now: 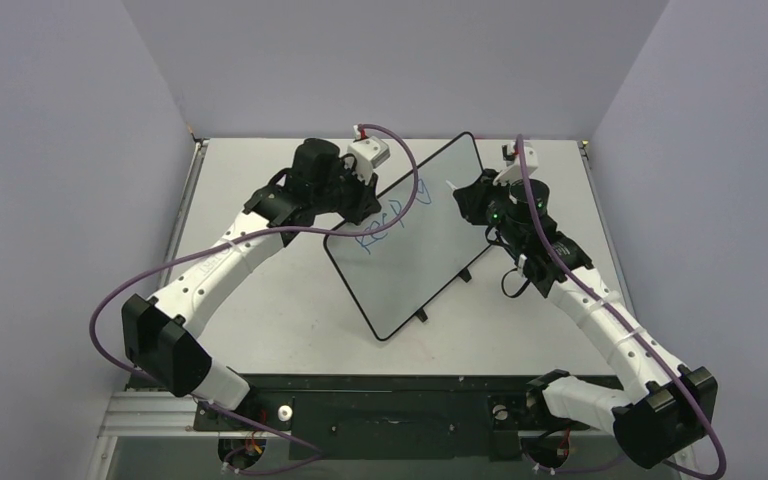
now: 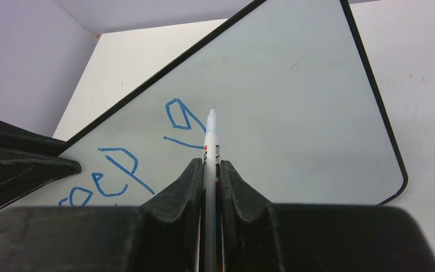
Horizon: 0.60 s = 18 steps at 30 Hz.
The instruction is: Write a sentence on the whiteboard
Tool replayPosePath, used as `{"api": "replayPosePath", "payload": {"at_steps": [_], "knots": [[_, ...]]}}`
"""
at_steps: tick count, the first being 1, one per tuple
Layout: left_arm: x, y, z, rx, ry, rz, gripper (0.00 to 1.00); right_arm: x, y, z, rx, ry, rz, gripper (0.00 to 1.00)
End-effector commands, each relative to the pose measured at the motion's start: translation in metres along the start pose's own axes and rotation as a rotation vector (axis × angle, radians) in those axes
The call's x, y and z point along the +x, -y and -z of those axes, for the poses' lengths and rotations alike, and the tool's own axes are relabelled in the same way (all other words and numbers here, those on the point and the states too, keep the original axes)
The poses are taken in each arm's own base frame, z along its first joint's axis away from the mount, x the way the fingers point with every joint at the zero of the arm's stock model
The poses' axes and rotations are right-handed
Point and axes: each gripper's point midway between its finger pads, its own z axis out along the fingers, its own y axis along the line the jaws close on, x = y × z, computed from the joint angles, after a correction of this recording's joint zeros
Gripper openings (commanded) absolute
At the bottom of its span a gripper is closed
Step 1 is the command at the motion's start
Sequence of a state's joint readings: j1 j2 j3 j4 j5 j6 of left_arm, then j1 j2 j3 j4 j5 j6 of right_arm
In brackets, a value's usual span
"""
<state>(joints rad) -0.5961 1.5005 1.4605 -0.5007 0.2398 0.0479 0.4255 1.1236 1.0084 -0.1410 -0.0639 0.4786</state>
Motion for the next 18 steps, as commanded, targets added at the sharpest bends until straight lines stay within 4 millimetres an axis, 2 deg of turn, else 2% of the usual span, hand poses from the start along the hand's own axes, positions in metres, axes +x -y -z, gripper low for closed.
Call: {"api": "replayPosePath", "payload": {"at_steps": [1,8,18], "knots": [[0.007,-0.013,-0.008,-0.044,-0.041,-0.089,0.0,-0.018,-0.012,-0.001,-0.068,0.067,-0.007,0.0],[0.008,-0.012,-0.009,-0.036,-0.047,-0.086,0.0,-0.015,-0.014,-0.011,-0.082,0.052,-0.017,0.0],[0.008,-0.011,-0.007,-0.035,-0.044,-0.089,0.0,-0.017,-0.018,-0.034,-0.086,0.033,-0.043,0.0]]}}
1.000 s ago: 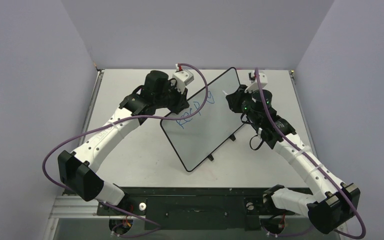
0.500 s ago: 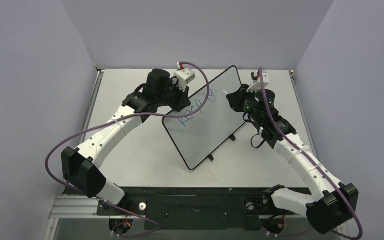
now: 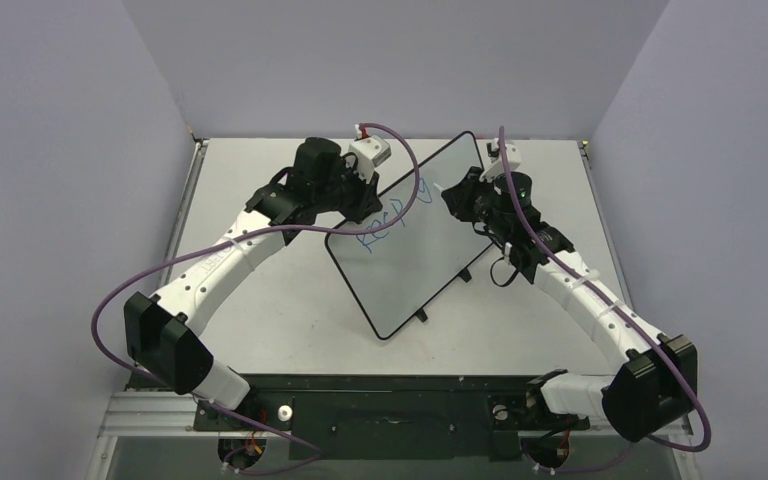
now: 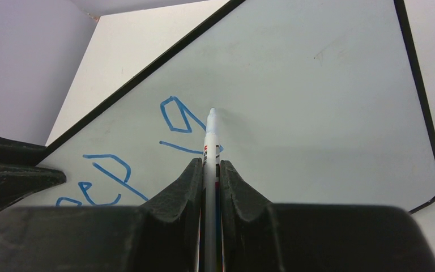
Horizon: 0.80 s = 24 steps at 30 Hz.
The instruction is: Write a sentence on the whiteboard
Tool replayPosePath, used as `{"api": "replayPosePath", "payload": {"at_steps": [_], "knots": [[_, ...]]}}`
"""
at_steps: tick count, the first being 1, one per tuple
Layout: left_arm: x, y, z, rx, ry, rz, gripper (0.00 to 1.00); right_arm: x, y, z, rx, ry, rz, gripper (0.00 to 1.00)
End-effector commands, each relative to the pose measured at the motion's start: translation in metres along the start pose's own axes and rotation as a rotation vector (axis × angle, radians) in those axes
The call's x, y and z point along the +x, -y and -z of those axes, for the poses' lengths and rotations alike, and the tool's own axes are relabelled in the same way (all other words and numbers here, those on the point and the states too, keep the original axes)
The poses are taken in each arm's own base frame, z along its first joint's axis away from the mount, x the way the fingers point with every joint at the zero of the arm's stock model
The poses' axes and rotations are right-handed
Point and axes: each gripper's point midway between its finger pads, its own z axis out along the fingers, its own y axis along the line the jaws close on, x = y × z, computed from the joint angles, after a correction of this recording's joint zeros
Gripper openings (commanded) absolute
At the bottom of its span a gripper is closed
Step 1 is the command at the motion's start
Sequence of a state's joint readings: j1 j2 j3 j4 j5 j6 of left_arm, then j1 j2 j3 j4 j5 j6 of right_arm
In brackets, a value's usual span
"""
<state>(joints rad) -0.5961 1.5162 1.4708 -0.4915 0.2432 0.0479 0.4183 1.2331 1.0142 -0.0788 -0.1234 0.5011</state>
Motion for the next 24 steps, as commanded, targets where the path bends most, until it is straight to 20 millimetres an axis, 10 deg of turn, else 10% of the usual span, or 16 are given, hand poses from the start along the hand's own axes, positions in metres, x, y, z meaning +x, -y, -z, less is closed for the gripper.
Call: {"api": "replayPosePath", "payload": {"at_steps": [1,24], "knots": [[0.01,-0.011,-0.003,-0.038,-0.048,-0.089,0.0,-0.035,-0.018,-0.005,-0.059,0.089,-0.016,0.0],[0.008,-0.01,0.0,-0.04,-0.04,-0.091,0.0,-0.005,-0.014,-0.013,-0.066,0.021,-0.02,0.0]]}}
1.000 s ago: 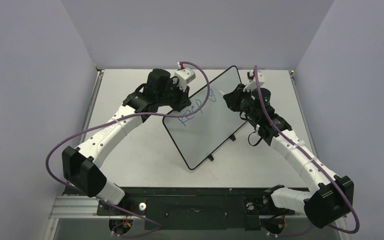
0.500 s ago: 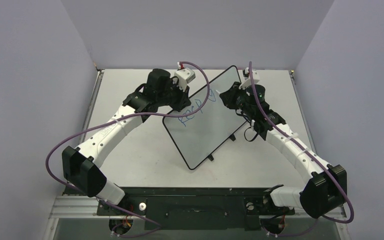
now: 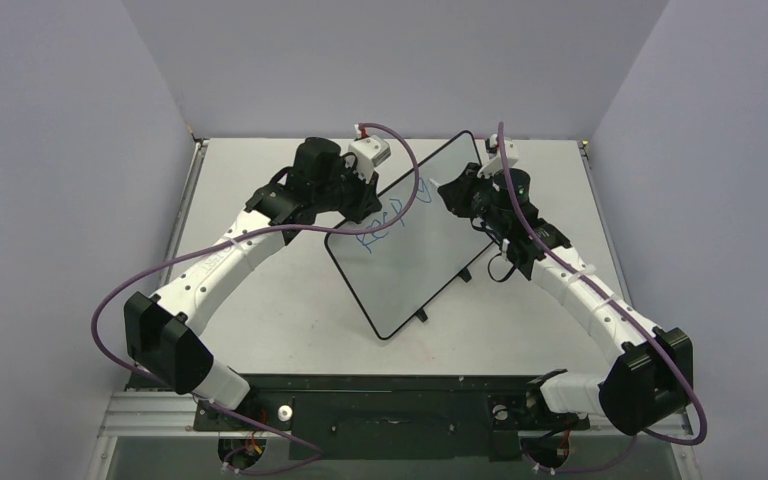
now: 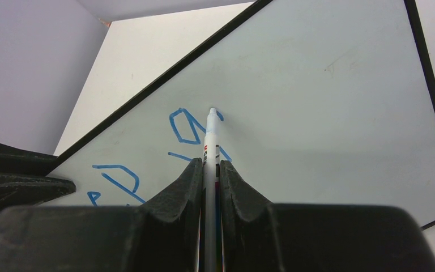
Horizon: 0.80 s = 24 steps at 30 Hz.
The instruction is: Write a sentence on the whiteboard
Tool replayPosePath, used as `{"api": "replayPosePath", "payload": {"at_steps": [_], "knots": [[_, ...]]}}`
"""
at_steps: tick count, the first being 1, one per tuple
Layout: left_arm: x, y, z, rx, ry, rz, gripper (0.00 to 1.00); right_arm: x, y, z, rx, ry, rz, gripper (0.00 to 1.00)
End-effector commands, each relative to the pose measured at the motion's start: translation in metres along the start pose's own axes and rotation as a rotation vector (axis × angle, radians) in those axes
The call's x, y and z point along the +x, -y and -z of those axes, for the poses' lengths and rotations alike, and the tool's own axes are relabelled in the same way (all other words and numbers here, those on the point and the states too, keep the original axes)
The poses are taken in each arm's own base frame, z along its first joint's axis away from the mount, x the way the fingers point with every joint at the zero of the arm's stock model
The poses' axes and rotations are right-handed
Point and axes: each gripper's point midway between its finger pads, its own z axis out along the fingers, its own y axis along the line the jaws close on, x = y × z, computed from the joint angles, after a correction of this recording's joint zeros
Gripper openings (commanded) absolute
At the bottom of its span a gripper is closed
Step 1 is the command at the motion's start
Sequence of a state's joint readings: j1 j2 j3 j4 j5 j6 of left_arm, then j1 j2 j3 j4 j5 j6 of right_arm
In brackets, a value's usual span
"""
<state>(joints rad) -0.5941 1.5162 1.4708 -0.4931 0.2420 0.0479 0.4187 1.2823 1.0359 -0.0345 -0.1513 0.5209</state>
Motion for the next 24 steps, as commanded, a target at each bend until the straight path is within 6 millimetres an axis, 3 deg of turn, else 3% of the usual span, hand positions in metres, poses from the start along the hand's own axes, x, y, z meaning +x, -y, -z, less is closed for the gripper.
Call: {"api": "replayPosePath", "payload": {"at_steps": [1,14,24], "knots": [[0.008,-0.009,0.0,-0.037,-0.039,-0.092,0.0,0.0,-0.007,0.0,-0.035,0.014,0.001,0.0],[0.008,-0.009,0.0,-0.037,-0.04,-0.092,0.0,0.024,0.006,0.009,0.007,-0.037,0.008,0.0],[0.008,-0.008,0.0,-0.037,-0.041,-0.095,0.0,0.005,0.015,0.007,0.071,0.003,0.013,0.0]]}}
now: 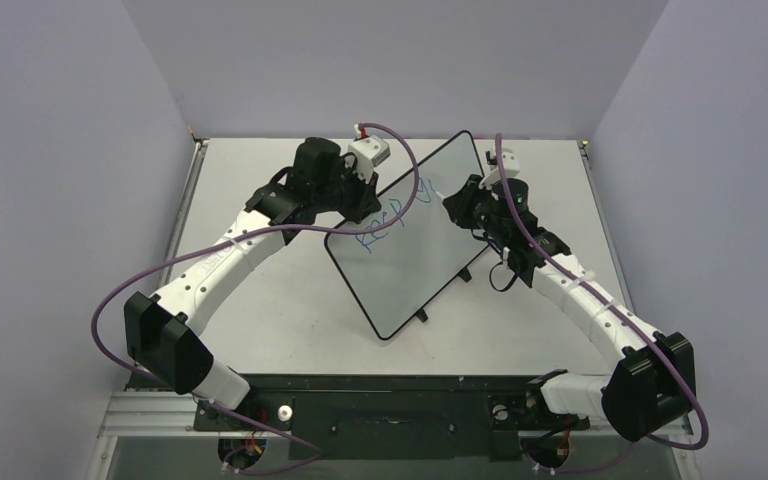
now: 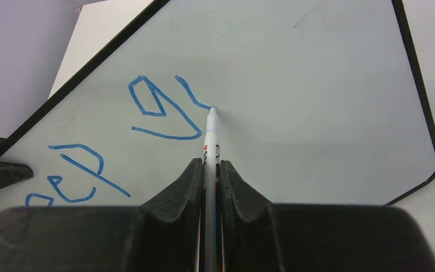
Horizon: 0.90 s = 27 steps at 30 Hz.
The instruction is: Write a sentence on the whiteboard
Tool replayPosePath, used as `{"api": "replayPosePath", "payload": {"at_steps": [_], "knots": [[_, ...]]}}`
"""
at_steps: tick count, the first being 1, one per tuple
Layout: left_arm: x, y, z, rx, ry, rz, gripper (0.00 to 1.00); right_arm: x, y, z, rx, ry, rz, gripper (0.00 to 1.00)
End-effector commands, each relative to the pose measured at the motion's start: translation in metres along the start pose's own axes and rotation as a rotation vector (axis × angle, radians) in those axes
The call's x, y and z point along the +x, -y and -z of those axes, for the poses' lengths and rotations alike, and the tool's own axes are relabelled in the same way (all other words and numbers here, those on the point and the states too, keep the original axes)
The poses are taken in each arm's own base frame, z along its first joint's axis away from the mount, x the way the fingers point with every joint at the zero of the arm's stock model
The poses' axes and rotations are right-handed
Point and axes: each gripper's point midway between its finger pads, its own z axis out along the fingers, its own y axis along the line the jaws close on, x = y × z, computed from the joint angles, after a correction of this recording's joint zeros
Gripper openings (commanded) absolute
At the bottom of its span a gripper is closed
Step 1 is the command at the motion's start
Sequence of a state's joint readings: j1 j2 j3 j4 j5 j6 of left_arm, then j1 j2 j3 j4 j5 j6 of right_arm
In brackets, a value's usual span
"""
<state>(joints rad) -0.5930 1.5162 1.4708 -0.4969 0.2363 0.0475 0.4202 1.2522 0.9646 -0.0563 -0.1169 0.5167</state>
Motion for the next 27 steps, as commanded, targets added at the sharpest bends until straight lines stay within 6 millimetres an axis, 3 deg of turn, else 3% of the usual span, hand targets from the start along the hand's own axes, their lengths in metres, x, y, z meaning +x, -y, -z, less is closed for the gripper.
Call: {"api": "replayPosePath", "payload": {"at_steps": [1,12,27], "knots": [[0.006,-0.006,0.0,-0.03,-0.035,-0.098,0.0,-0.025,-0.005,0.002,0.011,0.056,0.009,0.0],[0.008,-0.005,-0.001,-0.032,-0.04,-0.103,0.0,-0.046,-0.021,-0.006,-0.027,0.075,0.003,0.0],[0.007,-0.005,0.0,-0.032,-0.04,-0.104,0.0,-0.035,-0.038,-0.005,-0.081,0.043,0.022,0.0]]}}
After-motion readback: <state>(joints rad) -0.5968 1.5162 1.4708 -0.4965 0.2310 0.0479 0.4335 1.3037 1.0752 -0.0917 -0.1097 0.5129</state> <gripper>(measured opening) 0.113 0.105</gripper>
